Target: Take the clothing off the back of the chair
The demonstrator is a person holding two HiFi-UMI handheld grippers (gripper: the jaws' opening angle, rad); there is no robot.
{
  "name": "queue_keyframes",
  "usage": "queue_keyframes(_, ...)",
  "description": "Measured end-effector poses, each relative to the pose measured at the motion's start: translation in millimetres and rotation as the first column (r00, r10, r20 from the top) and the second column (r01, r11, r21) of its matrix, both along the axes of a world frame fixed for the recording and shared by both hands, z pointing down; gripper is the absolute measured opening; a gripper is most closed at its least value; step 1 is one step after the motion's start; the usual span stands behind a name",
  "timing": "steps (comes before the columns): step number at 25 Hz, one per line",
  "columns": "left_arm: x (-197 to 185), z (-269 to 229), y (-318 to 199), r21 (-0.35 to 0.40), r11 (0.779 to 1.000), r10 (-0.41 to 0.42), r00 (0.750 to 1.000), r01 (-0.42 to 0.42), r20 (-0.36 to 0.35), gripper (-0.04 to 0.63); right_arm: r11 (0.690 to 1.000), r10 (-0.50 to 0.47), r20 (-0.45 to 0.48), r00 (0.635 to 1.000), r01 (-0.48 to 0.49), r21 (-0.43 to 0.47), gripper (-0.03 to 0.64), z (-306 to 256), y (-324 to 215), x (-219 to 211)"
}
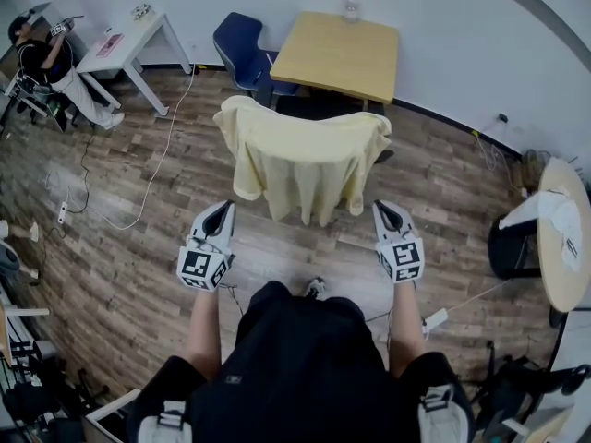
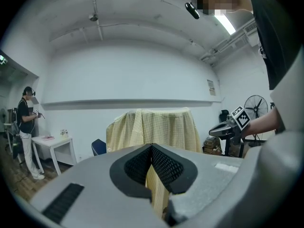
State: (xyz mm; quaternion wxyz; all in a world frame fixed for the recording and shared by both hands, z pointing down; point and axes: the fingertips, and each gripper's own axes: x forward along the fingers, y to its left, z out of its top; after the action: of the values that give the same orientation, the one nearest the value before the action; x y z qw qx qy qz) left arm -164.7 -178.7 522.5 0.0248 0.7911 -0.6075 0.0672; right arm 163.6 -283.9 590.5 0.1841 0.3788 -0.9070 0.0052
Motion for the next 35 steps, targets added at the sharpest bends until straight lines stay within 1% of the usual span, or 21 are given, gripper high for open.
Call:
queue_keyframes(3,-7,-1,-3,-0.004,1.000,-0.013,1.000,0.013,-0.005,0.002,1.000,0.001,-0.008,1.000,-0.001,-0.001,-0.006,-1,-6,-2)
queue_keyframes(8,-29,-5,-17,0.008,1.000,-0.019,1.000,0.019,-0.010,0.002,1.000,0.018,-0.010,1.000,-0.018,0.019,-0.006,-9,-18,-13)
queue_keyframes(15,-52,-14,-60,0.028,1.000,0.008,1.000,-0.008,-0.017,0.002,0.997,0.064,-0.010,0.998,-0.064,0.034,-0.006,-23,-46,-24)
queue_keyframes(20,-62,-22,-92,0.053,0.997,0.047,0.999,-0.047,-0.003,0.002,0.993,0.101,-0.024,0.995,-0.100,0.055,-0.006,-32,-66,-26)
queue_keyframes(23,-78,-22,-107,0.056,0.997,0.048,0.999,-0.048,0.004,0.002,0.991,0.112,-0.019,0.993,-0.111,0.071,-0.006,-36,-79,-35)
queue_keyframes(25,-83,-22,-120,0.061,0.997,0.048,0.999,-0.049,0.006,0.002,0.988,0.129,-0.021,0.991,-0.127,0.083,-0.005,-40,-89,-34)
queue_keyframes(29,-95,-26,-140,0.069,0.995,0.066,0.997,-0.069,0.044,0.002,0.980,0.168,-0.029,0.985,-0.164,0.110,-0.002,-50,-100,-35)
queue_keyframes(33,-108,-28,-159,0.070,0.995,0.068,0.995,-0.073,0.073,0.030,0.973,0.195,-0.029,0.980,-0.190,0.131,0.035,-57,-112,-37)
queue_keyframes(35,-113,-28,-166,0.072,0.994,0.080,0.994,-0.086,0.077,0.061,0.969,0.207,-0.025,0.978,-0.202,0.144,0.047,-61,-118,-37)
